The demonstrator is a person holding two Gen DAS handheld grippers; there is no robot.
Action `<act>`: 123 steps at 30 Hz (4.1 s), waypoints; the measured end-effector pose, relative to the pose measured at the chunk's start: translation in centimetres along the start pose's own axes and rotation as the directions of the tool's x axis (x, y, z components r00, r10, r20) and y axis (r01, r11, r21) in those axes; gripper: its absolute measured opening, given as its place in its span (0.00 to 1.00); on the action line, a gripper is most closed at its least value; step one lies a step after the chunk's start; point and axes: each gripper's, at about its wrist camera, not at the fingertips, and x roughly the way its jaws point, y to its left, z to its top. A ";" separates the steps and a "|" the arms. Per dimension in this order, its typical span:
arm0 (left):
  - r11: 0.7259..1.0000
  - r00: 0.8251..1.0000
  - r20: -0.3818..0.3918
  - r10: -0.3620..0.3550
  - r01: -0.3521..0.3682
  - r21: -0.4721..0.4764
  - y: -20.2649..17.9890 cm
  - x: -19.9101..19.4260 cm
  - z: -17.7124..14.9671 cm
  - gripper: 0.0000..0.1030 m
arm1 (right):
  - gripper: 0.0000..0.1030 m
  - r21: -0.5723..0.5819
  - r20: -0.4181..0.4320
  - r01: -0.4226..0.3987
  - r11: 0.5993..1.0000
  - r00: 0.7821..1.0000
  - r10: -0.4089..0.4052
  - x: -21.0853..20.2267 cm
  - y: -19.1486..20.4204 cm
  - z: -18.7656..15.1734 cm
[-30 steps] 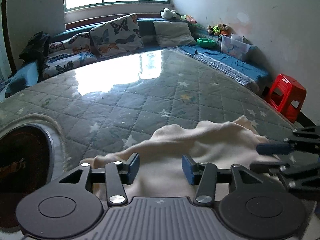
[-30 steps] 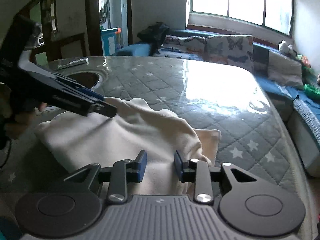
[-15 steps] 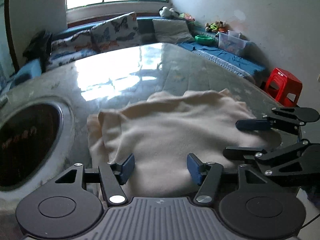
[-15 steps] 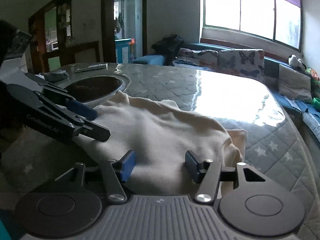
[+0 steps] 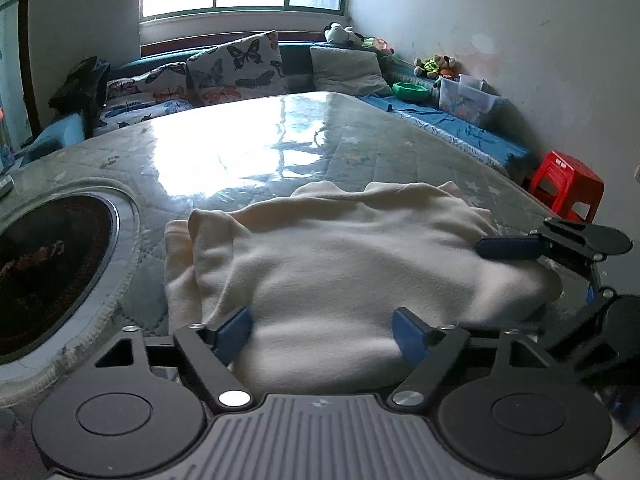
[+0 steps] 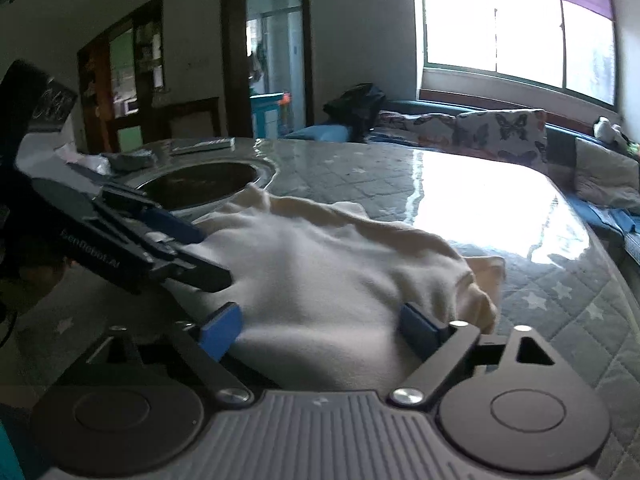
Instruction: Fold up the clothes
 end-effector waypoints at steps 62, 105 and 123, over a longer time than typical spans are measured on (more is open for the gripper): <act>0.974 0.977 -0.074 0.198 -0.205 -0.098 4.0 3.8 3.8 0.99 | 1.00 0.127 -0.053 0.253 0.959 0.967 -0.248 -2.6 -7.2 -0.1; 0.942 0.941 -0.116 0.318 -0.327 -0.077 6.6 8.6 9.4 1.00 | 1.00 -0.113 -0.122 0.318 0.941 0.936 -0.331 5.8 -9.8 7.2; 0.967 0.964 -0.089 0.252 -0.254 -0.019 4.0 10.3 11.3 1.00 | 1.00 -0.108 -0.125 0.301 0.947 0.941 -0.314 8.2 -10.3 8.0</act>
